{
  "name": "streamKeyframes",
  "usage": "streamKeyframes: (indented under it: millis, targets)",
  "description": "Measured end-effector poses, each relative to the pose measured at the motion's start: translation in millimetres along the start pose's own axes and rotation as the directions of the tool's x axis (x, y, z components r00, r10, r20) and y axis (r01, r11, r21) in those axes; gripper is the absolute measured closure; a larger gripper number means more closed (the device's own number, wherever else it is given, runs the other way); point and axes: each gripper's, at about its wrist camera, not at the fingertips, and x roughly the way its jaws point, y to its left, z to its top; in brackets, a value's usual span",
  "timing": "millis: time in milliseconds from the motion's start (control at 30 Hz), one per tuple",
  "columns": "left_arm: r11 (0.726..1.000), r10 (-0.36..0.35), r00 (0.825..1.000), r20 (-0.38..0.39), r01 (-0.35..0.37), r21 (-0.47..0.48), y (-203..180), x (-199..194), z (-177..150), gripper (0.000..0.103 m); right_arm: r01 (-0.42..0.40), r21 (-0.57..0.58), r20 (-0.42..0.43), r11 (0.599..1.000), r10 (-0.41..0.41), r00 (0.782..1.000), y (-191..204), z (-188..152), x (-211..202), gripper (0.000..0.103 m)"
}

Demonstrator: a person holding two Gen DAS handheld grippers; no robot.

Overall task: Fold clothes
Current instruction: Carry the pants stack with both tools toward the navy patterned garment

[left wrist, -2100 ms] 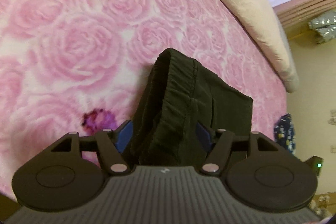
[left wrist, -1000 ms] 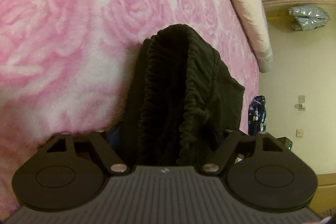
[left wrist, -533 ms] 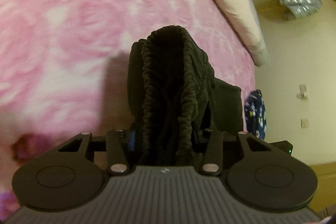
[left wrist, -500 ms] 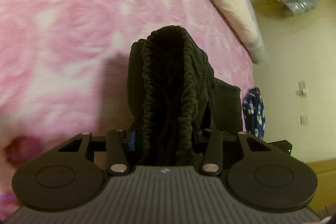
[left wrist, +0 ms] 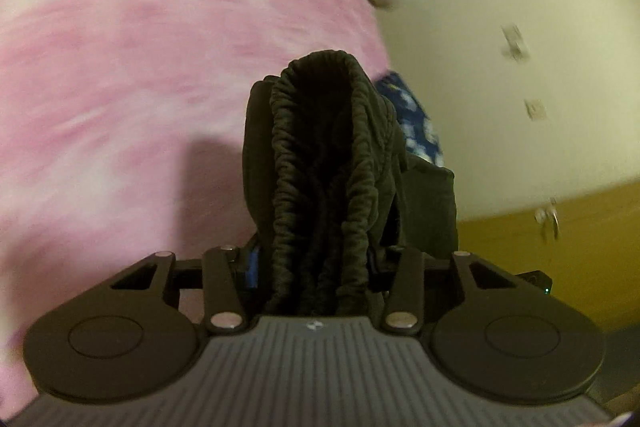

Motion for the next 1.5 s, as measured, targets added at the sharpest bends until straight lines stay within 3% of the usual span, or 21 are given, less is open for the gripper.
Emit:
streamKeyframes:
  millis: [133,267,467,533,733,933,1000,1067,1100,1167,1267,1367,1467,1500]
  targets:
    - [0.993,-0.059,0.997,-0.058,0.065,0.100,-59,76,53,0.063,0.029,0.040,0.127,0.999,-0.034,0.991,-28,53,-48,0.079]
    - [0.975,-0.104,0.990,-0.098,0.121,0.188,-123,148,103,0.063,0.056,0.074,0.240,0.996,-0.072,0.968,-49,112,-92,0.079]
    - [0.949,-0.150,0.979,-0.136,0.181,0.257,-194,242,154,0.063,0.077,0.105,0.338,0.991,-0.109,0.935,-81,193,-140,0.079]
    - [0.950,-0.138,0.980,-0.141,0.172,0.263,-199,263,161,0.063,0.069,0.123,0.355,0.990,-0.109,0.929,-97,214,-147,0.078]
    - [0.967,-0.095,0.984,-0.153,0.127,0.221,-190,296,166,0.063,0.078,0.173,0.307,0.982,-0.129,0.943,-138,250,-137,0.078]
    - [0.975,-0.052,0.983,-0.178,0.088,0.202,-176,315,168,0.060,0.072,0.201,0.262,0.977,-0.124,0.957,-166,249,-125,0.078]
    - [0.979,0.001,0.984,-0.179,0.036,0.201,-166,325,168,0.056,0.097,0.199,0.246,0.975,-0.146,0.958,-174,250,-120,0.077]
    - [0.981,0.047,0.983,-0.177,-0.012,0.192,-157,333,169,0.054,0.140,0.203,0.232,0.969,-0.186,0.955,-181,248,-111,0.068]
    - [0.983,0.063,0.983,-0.174,-0.031,0.182,-152,335,170,0.053,0.168,0.204,0.234,0.964,-0.214,0.948,-184,246,-107,0.052]
    - [0.984,0.062,0.985,-0.159,-0.034,0.173,-151,329,172,0.052,0.237,0.190,0.291,0.953,-0.285,0.913,-182,241,-110,0.040]
    - [0.976,0.080,0.988,-0.129,-0.051,0.210,-157,311,177,0.050,0.286,0.176,0.382,0.942,-0.333,0.862,-178,229,-130,0.040]
    - [0.955,0.135,0.990,0.046,-0.143,0.259,-170,269,182,0.051,0.330,0.173,0.433,0.928,-0.372,0.821,-173,210,-155,0.040]
    - [0.921,0.166,0.973,0.163,-0.212,0.327,-195,237,173,0.066,0.387,0.133,0.464,0.912,-0.402,0.789,-159,182,-170,0.040]
    - [0.895,0.164,0.972,0.167,-0.217,0.388,-208,233,164,0.079,0.409,0.115,0.472,0.905,-0.412,0.779,-151,171,-172,0.040]
